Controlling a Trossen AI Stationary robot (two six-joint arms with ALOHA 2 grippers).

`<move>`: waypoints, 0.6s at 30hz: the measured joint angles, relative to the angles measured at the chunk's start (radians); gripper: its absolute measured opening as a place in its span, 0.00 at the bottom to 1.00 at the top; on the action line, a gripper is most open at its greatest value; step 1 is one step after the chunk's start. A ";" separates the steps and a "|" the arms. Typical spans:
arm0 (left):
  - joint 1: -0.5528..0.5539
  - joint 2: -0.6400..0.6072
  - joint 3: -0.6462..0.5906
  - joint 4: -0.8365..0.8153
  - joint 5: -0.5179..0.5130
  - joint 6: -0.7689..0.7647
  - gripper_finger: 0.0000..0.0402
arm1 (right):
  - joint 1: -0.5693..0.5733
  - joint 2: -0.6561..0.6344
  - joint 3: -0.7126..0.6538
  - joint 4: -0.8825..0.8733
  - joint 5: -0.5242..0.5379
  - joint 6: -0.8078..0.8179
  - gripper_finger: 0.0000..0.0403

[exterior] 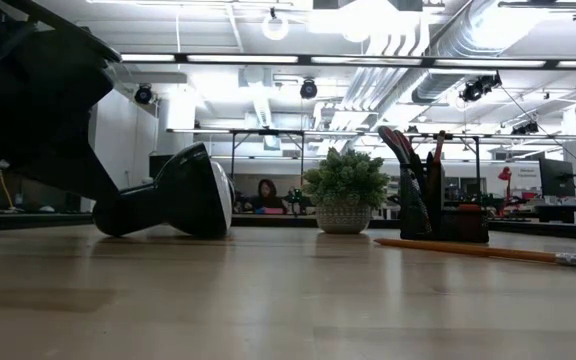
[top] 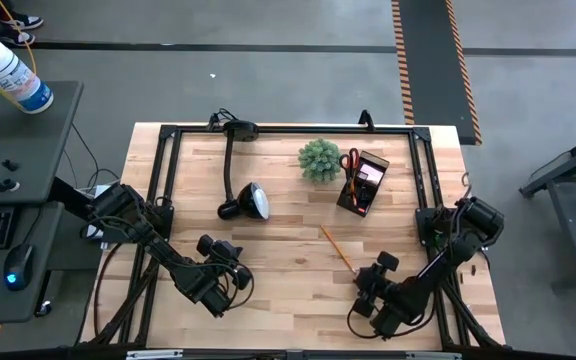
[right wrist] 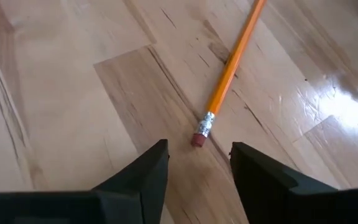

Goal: Pick and place office supplies into organizer
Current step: Put the orange pencil into the desk organizer

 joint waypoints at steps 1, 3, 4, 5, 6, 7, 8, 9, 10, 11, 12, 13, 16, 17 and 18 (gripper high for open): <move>0.000 0.000 0.000 0.000 0.000 0.000 0.02 | 0.002 0.000 -0.002 0.001 0.000 0.002 0.39; 0.000 0.000 0.000 0.001 0.000 0.000 0.02 | 0.008 -0.001 -0.027 0.049 0.008 0.011 0.37; 0.000 0.000 0.000 0.001 0.000 0.000 0.02 | 0.015 -0.003 -0.050 0.086 0.015 0.017 0.36; 0.000 0.000 0.000 0.001 0.000 0.000 0.02 | 0.020 -0.004 -0.073 0.123 0.023 0.027 0.35; 0.000 0.000 0.000 0.001 0.000 0.000 0.02 | 0.025 -0.005 -0.098 0.163 0.027 0.037 0.35; 0.000 0.000 0.000 0.001 0.001 0.000 0.02 | 0.029 -0.007 -0.121 0.206 0.028 0.042 0.34; 0.000 0.000 0.000 0.002 0.001 0.000 0.02 | 0.032 -0.011 -0.143 0.248 0.030 0.044 0.34; 0.000 0.000 0.000 0.002 0.003 0.000 0.02 | 0.036 -0.015 -0.161 0.292 0.035 0.040 0.34; 0.000 0.000 0.000 0.002 0.006 0.000 0.02 | 0.038 -0.017 -0.177 0.328 0.044 0.033 0.35; 0.000 0.000 0.000 0.002 0.007 0.000 0.02 | 0.039 -0.021 -0.189 0.357 0.053 0.025 0.35; 0.000 0.000 0.000 0.002 0.007 0.000 0.02 | 0.042 -0.026 -0.203 0.389 0.055 0.017 0.35; 0.000 0.000 0.000 0.003 0.007 0.000 0.02 | 0.045 -0.029 -0.215 0.415 0.057 0.009 0.35; 0.000 0.000 0.000 0.007 0.007 0.000 0.02 | 0.049 -0.029 -0.244 0.488 0.084 -0.014 0.35; 0.000 0.000 0.000 0.009 0.003 0.000 0.02 | 0.048 -0.029 -0.254 0.515 0.088 -0.020 0.35; 0.000 0.000 0.000 0.012 0.001 0.000 0.02 | 0.047 -0.029 -0.264 0.544 0.095 -0.029 0.35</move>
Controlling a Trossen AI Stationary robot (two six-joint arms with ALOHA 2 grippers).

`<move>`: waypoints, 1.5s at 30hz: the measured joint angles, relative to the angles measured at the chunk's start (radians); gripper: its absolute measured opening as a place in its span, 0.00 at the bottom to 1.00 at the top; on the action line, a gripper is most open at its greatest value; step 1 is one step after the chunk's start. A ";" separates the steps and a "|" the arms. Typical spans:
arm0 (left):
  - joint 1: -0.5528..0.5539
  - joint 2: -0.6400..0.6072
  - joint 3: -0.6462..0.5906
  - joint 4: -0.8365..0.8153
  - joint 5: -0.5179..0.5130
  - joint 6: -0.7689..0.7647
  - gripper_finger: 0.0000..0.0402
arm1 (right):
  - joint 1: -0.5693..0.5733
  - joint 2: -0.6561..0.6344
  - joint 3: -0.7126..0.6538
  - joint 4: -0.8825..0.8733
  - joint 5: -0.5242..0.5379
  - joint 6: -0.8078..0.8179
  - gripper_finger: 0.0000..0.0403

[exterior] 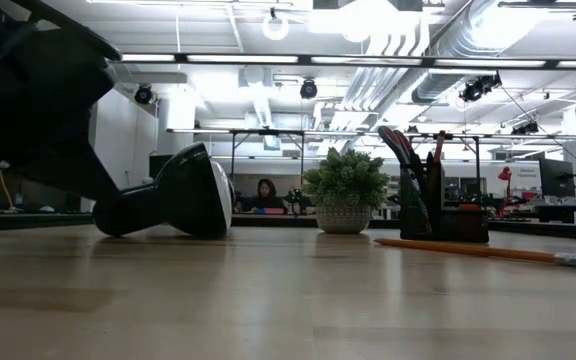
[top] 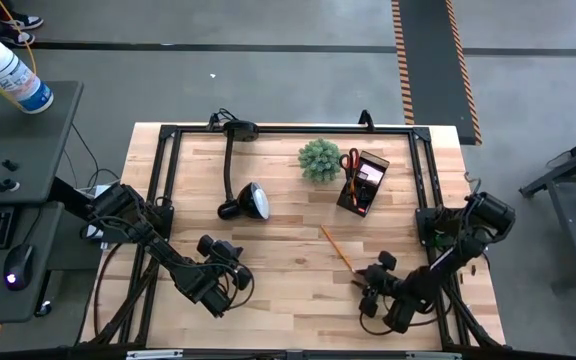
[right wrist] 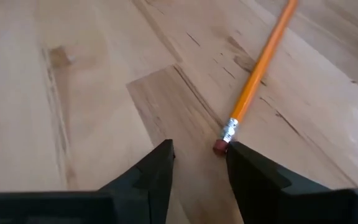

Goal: Pick and place office supplies into organizer
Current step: Put the orange pencil into the desk organizer

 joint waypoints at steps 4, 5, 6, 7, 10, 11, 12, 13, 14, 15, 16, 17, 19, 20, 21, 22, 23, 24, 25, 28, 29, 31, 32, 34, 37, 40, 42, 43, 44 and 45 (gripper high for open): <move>0.000 0.000 0.000 0.005 -0.005 0.000 0.02 | -0.010 0.002 -0.033 0.104 0.023 -0.028 0.35; 0.000 0.000 0.000 0.005 -0.005 0.000 0.02 | -0.015 0.002 -0.038 0.119 0.026 -0.033 0.35; 0.000 0.000 0.000 0.005 -0.006 0.000 0.02 | -0.019 0.002 -0.040 0.123 0.026 -0.036 0.35; 0.000 0.000 0.000 0.005 -0.006 0.000 0.02 | -0.023 0.002 -0.042 0.125 0.025 -0.036 0.35; 0.000 0.000 0.000 0.005 -0.006 0.000 0.02 | -0.032 0.002 -0.043 0.123 0.021 -0.042 0.35; 0.000 0.000 0.000 0.005 -0.006 0.000 0.02 | -0.035 0.002 -0.043 0.122 0.021 -0.044 0.35; 0.000 0.000 0.000 0.005 -0.006 0.000 0.02 | -0.040 0.002 -0.043 0.122 0.020 -0.044 0.35; 0.000 0.000 0.000 0.005 -0.006 0.000 0.02 | -0.045 0.002 -0.043 0.121 0.017 -0.044 0.35; 0.000 0.000 0.000 0.005 -0.007 0.000 0.02 | -0.049 0.002 -0.043 0.119 0.014 -0.044 0.35; 0.000 0.000 0.000 0.005 -0.007 0.000 0.02 | -0.054 0.005 -0.043 0.119 0.014 -0.046 0.34; 0.000 0.000 0.000 0.005 -0.008 0.000 0.02 | -0.057 0.007 -0.042 0.118 0.015 -0.048 0.34; 0.000 0.000 0.000 0.005 -0.008 0.000 0.02 | -0.062 0.010 -0.042 0.118 0.015 -0.048 0.33; 0.000 0.000 0.000 0.005 -0.008 0.000 0.02 | -0.073 0.015 -0.042 0.118 0.016 -0.048 0.31; 0.000 0.000 0.000 0.005 -0.008 0.000 0.02 | -0.078 0.017 -0.041 0.118 0.017 -0.048 0.31; 0.000 0.000 0.000 0.005 -0.008 0.000 0.02 | -0.082 0.021 -0.041 0.118 0.020 -0.048 0.30; 0.000 0.000 0.000 0.005 -0.008 0.000 0.02 | -0.085 0.024 -0.041 0.118 0.022 -0.050 0.29; 0.000 0.000 0.000 0.005 -0.008 0.000 0.02 | -0.089 0.027 -0.041 0.118 0.024 -0.051 0.27; 0.000 0.000 0.000 0.005 -0.008 0.000 0.02 | -0.090 0.031 -0.041 0.117 0.028 -0.051 0.26; 0.000 0.000 0.000 0.005 -0.008 0.000 0.02 | -0.092 0.036 -0.041 0.116 0.034 -0.050 0.25; 0.000 0.000 0.000 0.005 -0.008 0.000 0.02 | -0.092 0.045 -0.041 0.112 0.042 -0.042 0.20; 0.000 0.000 0.000 0.005 -0.009 0.000 0.02 | -0.092 0.046 -0.041 0.110 0.045 -0.036 0.18; 0.000 0.000 0.000 0.005 -0.010 0.000 0.02 | -0.092 0.047 -0.041 0.105 0.045 -0.031 0.14; 0.000 0.000 0.000 0.005 -0.010 0.000 0.02 | -0.092 0.047 -0.041 0.102 0.045 -0.030 0.11; 0.000 0.000 0.000 0.005 -0.010 0.000 0.02 | -0.092 0.047 -0.041 0.100 0.045 -0.028 0.06; 0.000 0.000 0.000 0.005 -0.010 0.000 0.02 | -0.092 0.047 -0.041 0.099 0.046 -0.025 0.03; 0.000 0.000 0.000 0.005 -0.010 0.001 0.02 | -0.092 0.047 -0.041 0.099 0.046 -0.022 0.03; 0.000 0.000 0.000 0.005 -0.010 0.006 0.02 | -0.091 0.045 -0.041 0.099 0.046 -0.023 0.02; 0.000 0.000 0.000 0.005 -0.010 0.007 0.02 | -0.091 0.040 -0.041 0.099 0.045 -0.025 0.02; 0.000 0.000 0.000 0.005 -0.010 0.008 0.02 | -0.092 0.034 -0.042 0.100 0.041 -0.030 0.02; 0.000 0.000 0.000 0.005 -0.010 0.008 0.02 | -0.093 0.022 -0.044 0.099 0.032 -0.038 0.02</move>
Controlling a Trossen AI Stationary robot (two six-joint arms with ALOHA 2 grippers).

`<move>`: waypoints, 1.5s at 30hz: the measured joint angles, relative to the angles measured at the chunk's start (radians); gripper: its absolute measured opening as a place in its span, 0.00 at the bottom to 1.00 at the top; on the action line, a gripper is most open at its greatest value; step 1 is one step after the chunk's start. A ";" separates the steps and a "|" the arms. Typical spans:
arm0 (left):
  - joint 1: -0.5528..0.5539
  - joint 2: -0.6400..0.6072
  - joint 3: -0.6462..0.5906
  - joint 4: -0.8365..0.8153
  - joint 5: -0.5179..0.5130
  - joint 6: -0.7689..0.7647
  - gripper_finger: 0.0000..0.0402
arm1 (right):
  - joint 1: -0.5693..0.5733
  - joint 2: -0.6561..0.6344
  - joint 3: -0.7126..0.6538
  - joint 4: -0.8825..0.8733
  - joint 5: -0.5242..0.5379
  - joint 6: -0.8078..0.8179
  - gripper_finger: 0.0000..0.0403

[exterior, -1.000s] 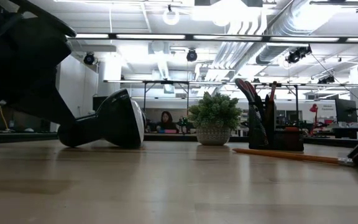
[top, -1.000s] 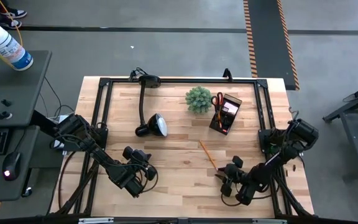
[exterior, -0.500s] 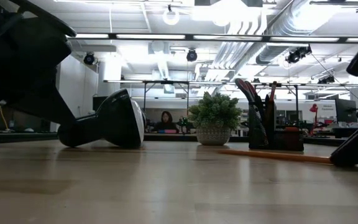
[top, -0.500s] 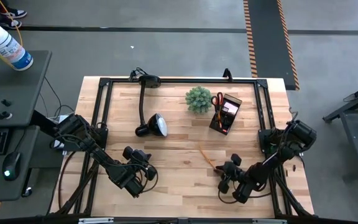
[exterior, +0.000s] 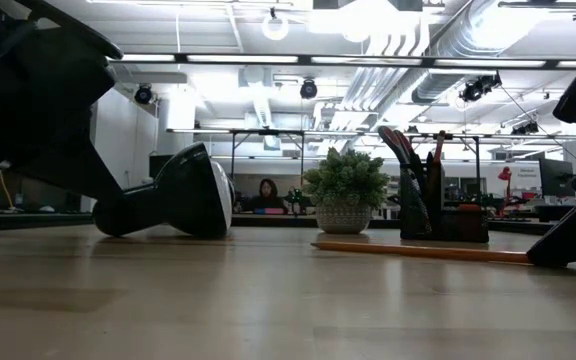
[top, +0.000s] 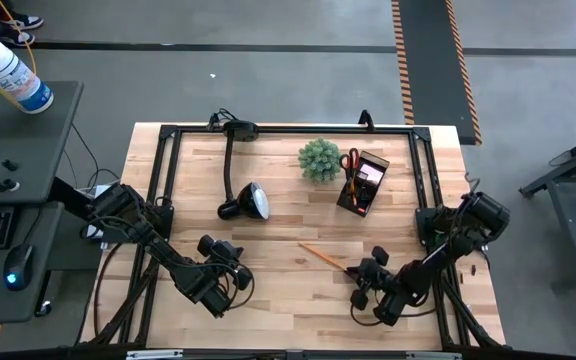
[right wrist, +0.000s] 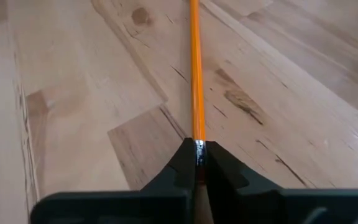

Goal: Pick and place office supplies into organizer
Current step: Put the orange pencil into the desk organizer

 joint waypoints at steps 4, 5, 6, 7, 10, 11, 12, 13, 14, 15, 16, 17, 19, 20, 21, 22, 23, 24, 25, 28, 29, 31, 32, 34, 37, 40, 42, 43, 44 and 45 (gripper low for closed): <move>0.000 0.000 0.000 0.001 0.000 0.000 0.02 | -0.001 -0.062 -0.004 -0.014 -0.021 -0.047 0.02; 0.000 0.000 0.000 0.001 -0.001 0.000 0.02 | -0.001 -0.078 -0.004 -0.022 -0.025 -0.060 0.02; 0.000 0.000 0.000 0.003 -0.001 0.000 0.02 | -0.001 -0.095 -0.005 -0.033 -0.033 -0.068 0.02; 0.000 0.000 0.000 0.004 -0.001 0.000 0.02 | -0.001 -0.112 -0.006 -0.050 -0.041 -0.074 0.02; 0.000 0.000 0.000 0.009 -0.002 0.000 0.02 | 0.001 -0.144 -0.008 -0.083 -0.039 -0.091 0.02; 0.000 0.000 0.000 0.010 -0.003 0.000 0.02 | 0.001 -0.153 -0.008 -0.088 -0.032 -0.092 0.02; 0.000 0.000 0.000 0.011 -0.003 0.000 0.02 | 0.001 -0.160 -0.006 -0.091 -0.021 -0.094 0.02; 0.000 0.000 0.000 0.011 -0.004 0.000 0.02 | 0.001 -0.163 -0.006 -0.089 -0.011 -0.097 0.02; 0.000 0.000 0.000 0.011 -0.005 0.000 0.02 | 0.001 -0.168 -0.006 -0.087 -0.002 -0.103 0.02; 0.000 0.000 0.000 0.012 -0.006 0.000 0.02 | 0.001 -0.174 -0.006 -0.086 0.011 -0.113 0.02; 0.000 0.000 0.000 0.013 -0.011 0.000 0.02 | 0.001 -0.185 -0.006 -0.080 0.026 -0.123 0.02; 0.000 0.000 0.000 0.016 -0.017 0.000 0.02 | 0.001 -0.197 -0.005 -0.077 0.043 -0.134 0.02; 0.000 0.000 0.000 0.021 -0.024 0.000 0.02 | 0.002 -0.222 -0.004 -0.076 0.076 -0.160 0.02; 0.000 0.000 0.000 0.023 -0.027 0.000 0.02 | 0.002 -0.236 -0.004 -0.079 0.093 -0.177 0.02; 0.000 0.000 0.000 0.024 -0.028 0.000 0.02 | 0.002 -0.253 -0.004 -0.079 0.113 -0.193 0.02; 0.000 0.000 0.000 0.025 -0.030 0.000 0.02 | 0.002 -0.271 -0.004 -0.078 0.134 -0.211 0.02; 0.000 0.000 0.000 0.027 -0.035 0.000 0.02 | 0.002 -0.290 -0.003 -0.079 0.158 -0.230 0.02; 0.000 0.000 0.000 0.031 -0.046 0.000 0.02 | 0.002 -0.307 -0.003 -0.082 0.180 -0.249 0.02; 0.000 0.000 0.000 0.039 -0.061 0.000 0.02 | 0.002 -0.326 -0.003 -0.088 0.201 -0.272 0.02; 0.000 0.000 0.000 0.075 -0.126 0.000 0.02 | 0.010 -0.386 -0.003 -0.114 0.278 -0.329 0.02; 0.000 0.000 0.000 0.091 -0.155 0.000 0.02 | 0.014 -0.404 -0.003 -0.120 0.298 -0.346 0.02; 0.000 0.000 0.000 0.126 -0.224 0.001 0.02 | 0.023 -0.439 -0.003 -0.120 0.333 -0.387 0.01; 0.000 0.000 0.000 0.148 -0.261 0.007 0.02 | 0.028 -0.455 -0.003 -0.116 0.352 -0.409 0.01; 0.000 0.000 0.000 0.207 -0.342 0.027 0.02 | 0.041 -0.482 -0.002 -0.109 0.393 -0.450 0.01; 0.000 0.000 0.000 0.301 -0.460 0.071 0.02 | 0.056 -0.510 -0.002 -0.058 0.456 -0.546 0.01; 0.001 0.000 0.000 0.383 -0.535 0.108 0.02 | 0.063 -0.519 -0.002 0.026 0.503 -0.669 0.01; 0.009 0.000 0.000 0.433 -0.574 0.123 0.02 | 0.063 -0.519 -0.002 0.085 0.509 -0.753 0.01; 0.015 0.000 0.000 0.456 -0.580 0.135 0.02 | 0.062 -0.519 -0.001 0.110 0.508 -0.792 0.01; 0.023 -0.004 0.000 0.473 -0.575 0.152 0.02 | 0.059 -0.519 -0.001 0.130 0.508 -0.826 0.01; 0.032 -0.012 0.000 0.488 -0.563 0.176 0.02 | 0.054 -0.519 -0.001 0.146 0.506 -0.859 0.01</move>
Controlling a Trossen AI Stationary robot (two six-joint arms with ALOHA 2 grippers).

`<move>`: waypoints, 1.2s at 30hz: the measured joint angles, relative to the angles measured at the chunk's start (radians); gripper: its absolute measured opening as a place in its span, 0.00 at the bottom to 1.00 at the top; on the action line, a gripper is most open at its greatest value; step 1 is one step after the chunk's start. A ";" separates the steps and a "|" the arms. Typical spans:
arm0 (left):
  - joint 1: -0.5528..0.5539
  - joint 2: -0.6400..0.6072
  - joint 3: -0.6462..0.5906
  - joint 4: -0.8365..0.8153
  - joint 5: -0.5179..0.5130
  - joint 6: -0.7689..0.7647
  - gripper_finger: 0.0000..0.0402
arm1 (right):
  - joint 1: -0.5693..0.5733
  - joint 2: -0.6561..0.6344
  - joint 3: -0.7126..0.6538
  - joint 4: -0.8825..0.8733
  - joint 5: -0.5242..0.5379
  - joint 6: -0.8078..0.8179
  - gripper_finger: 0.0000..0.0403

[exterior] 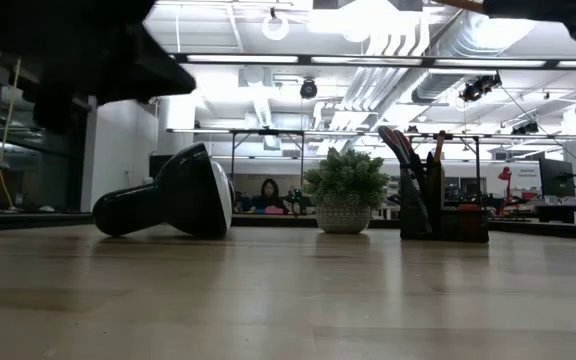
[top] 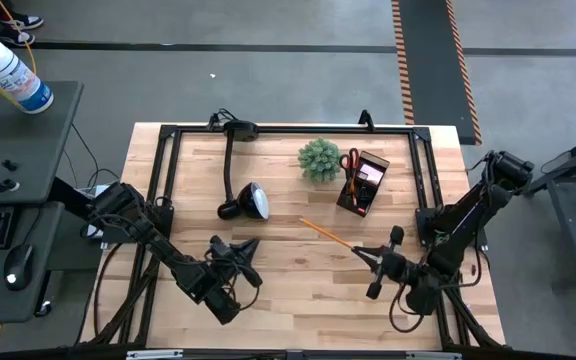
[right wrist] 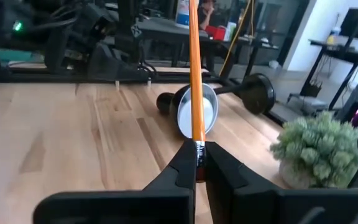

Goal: Pick and place office supplies into organizer
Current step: Put the orange pencil into the desk organizer

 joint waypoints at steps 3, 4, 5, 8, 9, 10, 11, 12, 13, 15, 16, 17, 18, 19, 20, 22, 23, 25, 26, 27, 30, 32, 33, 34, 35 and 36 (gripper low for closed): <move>0.029 -0.024 0.000 0.127 0.049 0.150 0.02 | -0.009 0.000 0.000 0.029 -0.009 -0.078 0.01; 0.038 -0.030 0.000 0.192 0.069 0.241 0.01 | -0.014 -0.001 0.000 0.032 -0.011 -0.095 0.01; 0.048 -0.036 0.000 0.282 0.089 0.348 0.01 | -0.018 -0.002 0.000 0.031 -0.012 -0.105 0.01; 0.087 -0.038 0.000 0.623 0.197 0.781 0.00 | -0.026 -0.015 0.000 0.025 -0.011 -0.149 0.01; 0.104 -0.038 0.000 0.736 0.257 0.924 0.01 | -0.027 -0.024 0.000 0.026 -0.008 -0.165 0.01; 0.124 -0.038 0.001 0.833 0.331 1.034 0.01 | -0.027 -0.036 0.000 0.025 0.002 -0.183 0.01; 0.144 -0.036 0.001 0.904 0.400 1.105 0.00 | -0.027 -0.051 0.000 0.022 0.011 -0.202 0.01; 0.163 -0.029 0.001 0.967 0.462 1.153 0.00 | -0.026 -0.066 0.000 0.022 0.024 -0.221 0.01; 0.180 -0.023 0.000 1.014 0.519 1.190 0.00 | -0.022 -0.083 0.000 0.023 0.036 -0.243 0.01; 0.210 -0.020 -0.009 1.104 0.596 1.238 0.00 | -0.013 -0.120 0.000 0.022 0.053 -0.283 0.01; 0.225 -0.021 -0.012 1.150 0.643 1.252 0.01 | -0.009 -0.138 0.001 0.023 0.056 -0.302 0.01; 0.243 -0.022 -0.016 1.189 0.687 1.258 0.01 | -0.005 -0.153 0.001 0.024 0.056 -0.322 0.01; 0.258 -0.018 -0.021 1.227 0.724 1.260 0.00 | 0.000 -0.167 0.001 0.024 0.056 -0.341 0.01; 0.274 -0.010 -0.025 1.272 0.769 1.267 0.00 | 0.003 -0.181 0.001 0.024 0.056 -0.362 0.01; 0.290 -0.002 -0.030 1.326 0.820 1.279 0.00 | 0.003 -0.194 0.001 0.026 0.056 -0.383 0.01; 0.322 0.018 -0.031 1.463 0.930 1.303 0.00 | 0.003 -0.218 0.001 0.032 0.055 -0.416 0.01; 0.338 0.029 -0.031 1.524 0.985 1.309 0.01 | 0.003 -0.228 0.001 0.032 0.054 -0.429 0.01; 0.367 0.050 -0.031 1.607 1.088 1.309 0.02 | -0.001 -0.243 0.001 0.036 0.040 -0.452 0.01; 0.382 0.059 -0.031 1.637 1.130 1.309 0.02 | -0.005 -0.247 0.001 0.046 0.032 -0.470 0.01; 0.396 0.065 -0.031 1.662 1.157 1.308 0.03 | -0.008 -0.249 0.001 0.062 0.025 -0.490 0.01; 0.434 0.065 -0.031 1.672 1.183 1.287 0.06 | -0.019 -0.249 0.001 0.143 -0.011 -0.585 0.01; 0.455 0.065 -0.031 1.686 1.187 1.282 0.08 | -0.029 -0.249 0.001 0.208 -0.042 -0.654 0.01; 0.465 0.065 -0.031 1.701 1.195 1.281 0.10 | -0.037 -0.250 0.001 0.237 -0.059 -0.687 0.01; 0.474 0.065 -0.028 1.718 1.210 1.280 0.11 | -0.044 -0.250 0.001 0.261 -0.070 -0.715 0.01; 0.480 0.065 -0.022 1.723 1.234 1.279 0.13 | -0.051 -0.250 0.001 0.281 -0.081 -0.741 0.01; 0.484 0.065 -0.014 1.722 1.260 1.280 0.14 | -0.061 -0.250 0.001 0.297 -0.093 -0.760 0.01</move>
